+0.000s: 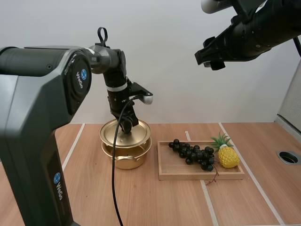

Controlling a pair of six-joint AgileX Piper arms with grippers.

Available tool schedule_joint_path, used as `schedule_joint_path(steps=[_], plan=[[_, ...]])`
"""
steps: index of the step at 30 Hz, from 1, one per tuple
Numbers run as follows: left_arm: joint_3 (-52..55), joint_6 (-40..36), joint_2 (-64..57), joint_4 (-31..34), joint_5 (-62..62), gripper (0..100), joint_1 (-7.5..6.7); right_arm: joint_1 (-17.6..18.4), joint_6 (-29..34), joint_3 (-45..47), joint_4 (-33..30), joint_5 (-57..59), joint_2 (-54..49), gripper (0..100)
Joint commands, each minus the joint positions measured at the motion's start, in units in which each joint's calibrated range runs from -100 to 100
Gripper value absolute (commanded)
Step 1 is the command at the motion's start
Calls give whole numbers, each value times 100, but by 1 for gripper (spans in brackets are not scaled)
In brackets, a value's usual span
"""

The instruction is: Open the pot, put the grape inside, and close it

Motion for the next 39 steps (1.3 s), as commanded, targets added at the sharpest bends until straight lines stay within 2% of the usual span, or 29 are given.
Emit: schedule_joint_path(steps=[1,9,13,20,25,30,36,39], plan=[[-400,-157,-552,21,0,0,-8,-25,-23,-41,34,-99,-45,100],[-1485,-776,-2078,21,0,0,-1,-25,-42,-41,34,-103,-45,100],[-2101,-1174,-2809,21,0,0,-1,-25,-304,-41,34,-67,-45,100],[-3238,-1791,-3843,42,-1177,0,-1,-25,-862,-41,45,407,-45,100],[-4172,-2225,-4139,264,-1763,0,-1,-25,-1481,-41,280,1191,40,100],[-5023,-3108,-4287,616,-2496,0,-1,-18,-1998,-41,557,1239,421,100],[-5758,-3209,-4297,852,-3299,0,-1,-18,-2370,-41,571,1239,1250,100],[-5913,-3209,-4297,878,-3808,0,-1,-18,-2426,-41,384,1239,1770,100]])
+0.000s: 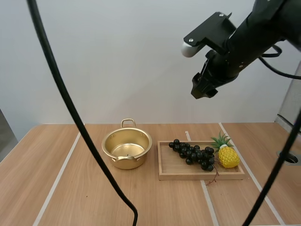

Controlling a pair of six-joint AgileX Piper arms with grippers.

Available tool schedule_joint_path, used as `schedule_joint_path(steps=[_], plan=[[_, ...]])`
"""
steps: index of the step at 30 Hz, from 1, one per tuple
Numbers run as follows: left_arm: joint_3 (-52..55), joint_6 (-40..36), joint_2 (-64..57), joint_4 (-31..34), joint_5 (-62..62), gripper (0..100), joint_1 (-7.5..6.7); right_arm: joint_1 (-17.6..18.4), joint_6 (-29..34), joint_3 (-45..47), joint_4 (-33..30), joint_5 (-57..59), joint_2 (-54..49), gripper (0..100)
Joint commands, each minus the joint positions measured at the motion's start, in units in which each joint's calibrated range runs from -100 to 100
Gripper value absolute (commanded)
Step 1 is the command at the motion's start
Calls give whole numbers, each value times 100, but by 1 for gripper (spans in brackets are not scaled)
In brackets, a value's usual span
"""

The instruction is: Open the pot, put the grape inside, and close it

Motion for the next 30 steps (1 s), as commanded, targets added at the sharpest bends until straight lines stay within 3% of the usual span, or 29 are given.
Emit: schedule_joint_path(steps=[1,7,15,30], plan=[[-146,-89,-23,132,-666,0,-1,-18,-139,-41,-213,0,469,100],[-177,-89,-11,132,-836,0,-1,-18,-227,-41,-477,0,1515,100],[-177,-16,99,246,-837,0,-1,-18,-658,-41,-172,0,2468,100],[-177,-8,168,349,-870,0,-1,-2,-1317,-41,-245,0,3829,100]])
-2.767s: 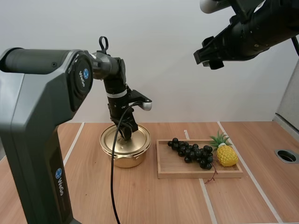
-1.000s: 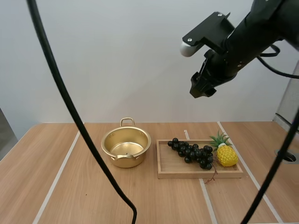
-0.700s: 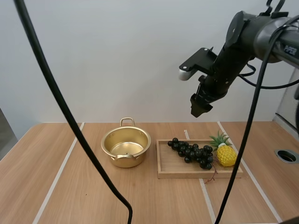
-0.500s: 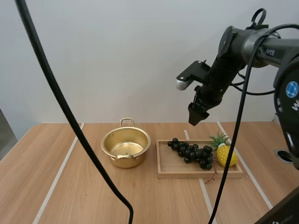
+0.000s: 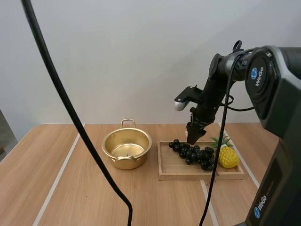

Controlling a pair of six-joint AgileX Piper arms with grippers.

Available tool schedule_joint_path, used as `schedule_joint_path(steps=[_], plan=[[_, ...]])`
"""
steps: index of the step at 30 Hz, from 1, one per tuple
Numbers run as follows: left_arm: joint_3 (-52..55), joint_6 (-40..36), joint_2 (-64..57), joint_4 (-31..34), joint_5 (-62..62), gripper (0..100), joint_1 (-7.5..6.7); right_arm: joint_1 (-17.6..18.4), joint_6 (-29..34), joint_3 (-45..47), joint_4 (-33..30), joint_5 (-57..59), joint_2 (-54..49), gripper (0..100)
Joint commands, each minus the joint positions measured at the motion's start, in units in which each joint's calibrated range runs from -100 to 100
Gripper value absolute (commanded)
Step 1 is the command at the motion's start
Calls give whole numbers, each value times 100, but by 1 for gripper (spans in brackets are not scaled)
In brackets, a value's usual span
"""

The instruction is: Open the pot, put the grape inside, and close it

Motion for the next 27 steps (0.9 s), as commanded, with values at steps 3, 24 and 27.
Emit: schedule_joint_path(steps=[3,24,27], plan=[[-24,14,20,95,-203,0,-1,-2,-275,-41,-50,50,309,100],[-24,325,20,95,-129,0,-1,207,-406,-9,-298,-9,1358,100],[-24,324,20,131,-129,0,-1,252,-406,-9,-298,-213,1483,100]])
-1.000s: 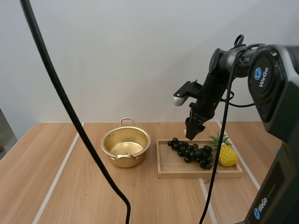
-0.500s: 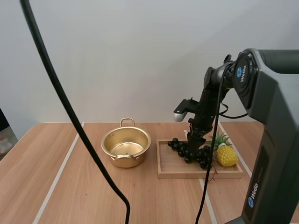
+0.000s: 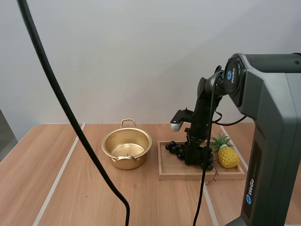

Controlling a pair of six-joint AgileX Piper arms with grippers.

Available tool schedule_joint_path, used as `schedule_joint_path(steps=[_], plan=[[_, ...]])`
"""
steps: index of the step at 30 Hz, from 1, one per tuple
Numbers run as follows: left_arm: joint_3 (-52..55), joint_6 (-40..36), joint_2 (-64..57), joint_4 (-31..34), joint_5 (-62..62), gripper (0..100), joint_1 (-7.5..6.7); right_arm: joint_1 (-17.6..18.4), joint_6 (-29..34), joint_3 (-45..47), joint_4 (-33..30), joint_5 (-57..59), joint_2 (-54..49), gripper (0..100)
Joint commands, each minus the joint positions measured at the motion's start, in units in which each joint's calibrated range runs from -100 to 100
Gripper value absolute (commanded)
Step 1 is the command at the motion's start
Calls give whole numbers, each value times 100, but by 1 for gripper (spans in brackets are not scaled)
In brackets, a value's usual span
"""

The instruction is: Open the pot, put the grape inside, and close it

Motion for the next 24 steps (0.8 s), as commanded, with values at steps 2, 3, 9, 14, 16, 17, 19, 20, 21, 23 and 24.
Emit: schedule_joint_path(steps=[2,3,9,14,16,17,19,20,21,23,24], plan=[[-24,16,20,85,-129,0,-1,50,-52,14,44,-76,154,100],[-24,16,20,85,-129,0,-1,50,-52,14,44,-121,185,100],[-24,16,20,85,-129,0,-1,50,-52,14,33,-156,290,100],[-24,16,20,85,-129,0,-1,50,-24,14,-79,-156,291,99],[-24,16,20,85,-129,0,-1,50,49,2,-157,-156,291,47],[-24,16,20,85,-129,0,-1,50,89,2,-200,-156,291,15],[-24,16,20,85,-129,0,-1,50,218,2,-235,-156,291,0],[-24,16,20,85,-129,0,-1,50,242,-11,-248,-134,276,0],[-24,16,20,85,-129,0,-1,50,267,-11,-248,-79,257,0],[-24,16,20,85,-129,0,-1,50,380,-11,-261,-43,143,0],[-24,16,20,85,-129,0,-1,50,440,-24,-289,9,67,0]])
